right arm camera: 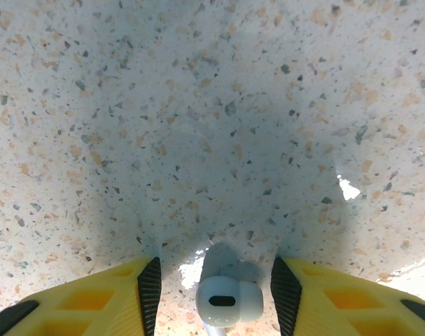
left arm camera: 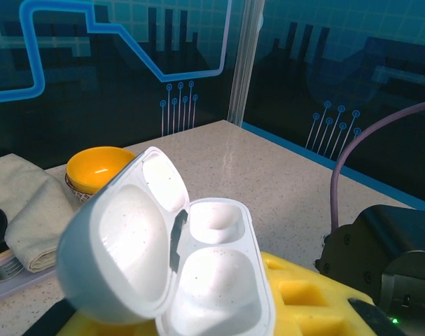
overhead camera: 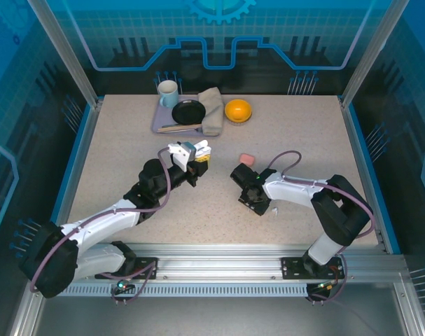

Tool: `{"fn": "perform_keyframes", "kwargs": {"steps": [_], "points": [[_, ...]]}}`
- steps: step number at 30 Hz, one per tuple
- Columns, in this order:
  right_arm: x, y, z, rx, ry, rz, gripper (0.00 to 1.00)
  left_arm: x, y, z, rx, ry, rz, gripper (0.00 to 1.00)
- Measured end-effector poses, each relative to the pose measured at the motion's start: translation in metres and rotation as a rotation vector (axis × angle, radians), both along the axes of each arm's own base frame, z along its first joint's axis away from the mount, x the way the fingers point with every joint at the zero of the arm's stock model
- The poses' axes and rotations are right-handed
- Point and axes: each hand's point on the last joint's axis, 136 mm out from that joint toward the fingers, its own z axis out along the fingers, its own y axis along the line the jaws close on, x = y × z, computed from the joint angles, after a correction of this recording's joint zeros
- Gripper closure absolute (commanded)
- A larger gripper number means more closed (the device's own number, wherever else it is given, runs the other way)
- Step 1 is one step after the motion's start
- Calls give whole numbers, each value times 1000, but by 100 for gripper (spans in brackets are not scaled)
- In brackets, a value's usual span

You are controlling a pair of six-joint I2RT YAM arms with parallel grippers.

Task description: Insert wireless bluetooth earbuds into charging case

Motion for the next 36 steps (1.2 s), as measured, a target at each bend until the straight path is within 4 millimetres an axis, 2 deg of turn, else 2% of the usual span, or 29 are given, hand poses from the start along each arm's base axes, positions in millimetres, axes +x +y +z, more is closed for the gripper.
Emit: {"fn": "perform_keyframes", "kwargs": {"steps": [36], "points": [[-5, 5, -1, -55, 52, 47, 58, 0, -1, -2, 3, 4, -2, 100]]}}
